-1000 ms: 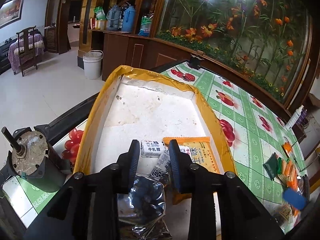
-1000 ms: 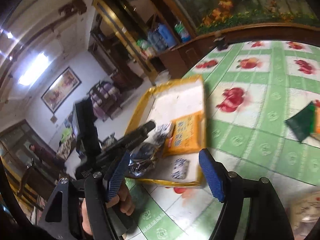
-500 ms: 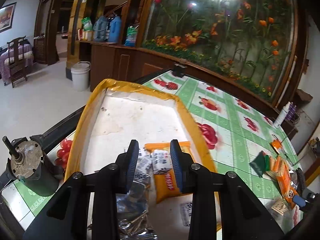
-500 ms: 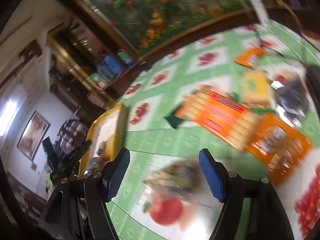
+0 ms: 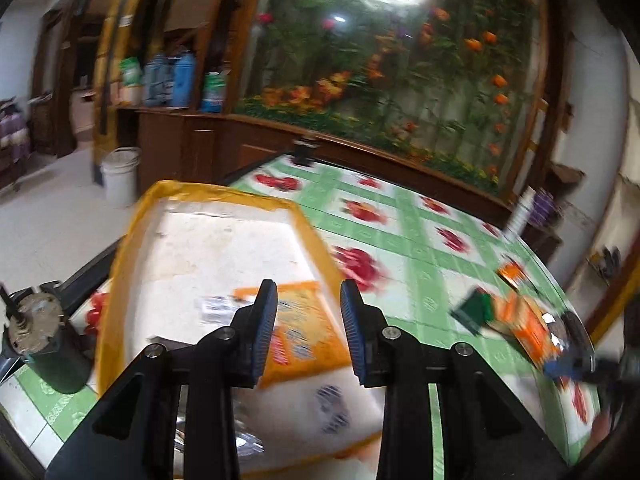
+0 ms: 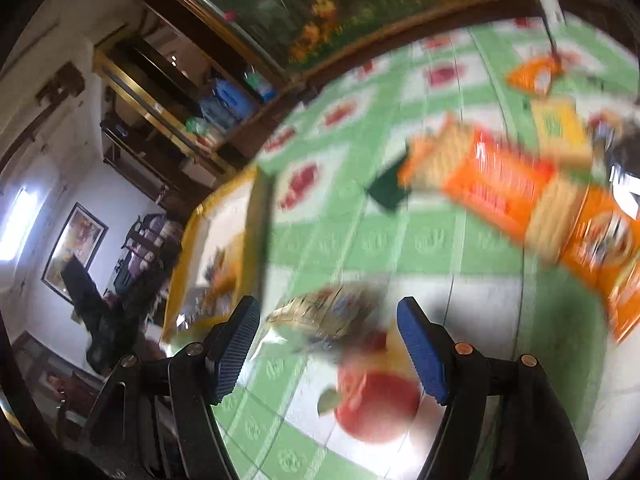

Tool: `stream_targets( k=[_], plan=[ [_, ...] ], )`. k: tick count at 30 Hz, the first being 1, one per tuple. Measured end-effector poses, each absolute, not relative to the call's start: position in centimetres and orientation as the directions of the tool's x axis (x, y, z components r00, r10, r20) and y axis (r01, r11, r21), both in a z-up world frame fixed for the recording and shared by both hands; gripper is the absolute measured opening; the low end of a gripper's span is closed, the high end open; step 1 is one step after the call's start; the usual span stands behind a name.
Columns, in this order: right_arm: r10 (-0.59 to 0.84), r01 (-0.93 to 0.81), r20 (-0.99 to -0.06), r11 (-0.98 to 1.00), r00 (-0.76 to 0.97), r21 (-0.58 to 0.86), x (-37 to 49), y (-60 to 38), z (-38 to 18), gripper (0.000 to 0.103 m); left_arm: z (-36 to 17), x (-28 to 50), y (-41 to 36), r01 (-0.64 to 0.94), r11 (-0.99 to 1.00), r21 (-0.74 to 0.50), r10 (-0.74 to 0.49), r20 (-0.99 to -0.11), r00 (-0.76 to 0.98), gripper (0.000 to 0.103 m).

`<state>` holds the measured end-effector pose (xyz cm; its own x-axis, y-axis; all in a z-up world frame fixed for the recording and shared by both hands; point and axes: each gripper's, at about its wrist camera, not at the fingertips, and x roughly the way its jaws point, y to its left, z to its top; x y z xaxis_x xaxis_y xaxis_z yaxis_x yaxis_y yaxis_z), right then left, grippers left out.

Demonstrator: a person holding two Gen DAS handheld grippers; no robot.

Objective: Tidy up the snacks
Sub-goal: 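Move both grippers back to the snacks on the table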

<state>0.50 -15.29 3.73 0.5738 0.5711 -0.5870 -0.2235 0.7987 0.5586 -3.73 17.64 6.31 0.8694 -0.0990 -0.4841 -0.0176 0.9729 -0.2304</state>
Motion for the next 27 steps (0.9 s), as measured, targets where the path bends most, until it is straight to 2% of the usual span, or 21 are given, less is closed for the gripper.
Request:
stream_targets(
  k=[2, 4, 8, 10, 13, 16, 18, 23, 25, 27],
  plan=[
    [0.532, -0.202, -0.579, 0.819, 0.618, 0.537, 0.8, -17.1, 4.7, 0.074, 6.7, -4.0, 15.9, 0.069, 0.974, -0.215, -0.17, -0.494, 0.853, 0.039],
    [0.51, -0.174, -0.568, 0.823, 0.645, 0.541, 1.2, -18.8, 5.0, 0.074, 7.1, -4.2, 13.5, 0.182, 0.965, -0.19, -0.255, -0.509, 0.822, 0.061],
    [0.48, -0.13, -0.538, 0.817, 0.693, 0.562, 1.7, -22.0, 4.9, 0.074, 7.4, -4.5, 9.3, 0.389, 0.905, -0.174, -0.417, -0.545, 0.727, 0.064],
    [0.481, -0.122, -0.522, 0.807, 0.704, 0.578, 2.1, -22.9, 4.5, 0.074, 6.5, -4.2, 6.7, 0.502, 0.85, -0.16, -0.483, -0.616, 0.623, 0.074],
    [0.484, -0.116, -0.499, 0.791, 0.719, 0.6, 2.6, -24.6, 4.7, 0.074, 5.1, -4.3, 3.7, 0.548, 0.834, -0.057, -0.431, -0.688, 0.584, 0.074],
    [0.458, -0.096, -0.481, 0.791, 0.747, 0.604, 2.4, -26.8, 5.2, 0.074, 3.9, -3.6, 2.1, 0.559, 0.829, -0.007, -0.382, -0.737, 0.557, 0.077],
    [0.462, -0.086, -0.469, 0.775, 0.753, 0.626, 2.3, -27.7, 5.3, 0.074, 3.3, -3.1, 1.3, 0.581, 0.814, 0.003, -0.375, -0.76, 0.53, 0.083],
    [0.5, -0.073, -0.469, 0.736, 0.728, 0.673, 2.9, -28.4, 4.4, 0.074, 1.3, -2.5, -0.1, 0.562, 0.826, 0.055, -0.299, -0.802, 0.517, 0.083],
    [0.509, -0.078, -0.469, 0.733, 0.722, 0.675, 2.9, -28.1, 4.3, 0.074, 1.2, -2.0, -0.2, 0.543, 0.84, -0.003, -0.328, -0.799, 0.503, 0.08],
    [0.504, -0.078, -0.474, 0.74, 0.722, 0.668, 2.8, -27.9, 4.3, 0.074, 1.2, -2.1, -0.1, 0.523, 0.853, -0.007, -0.325, -0.79, 0.52, 0.068]
  ],
)
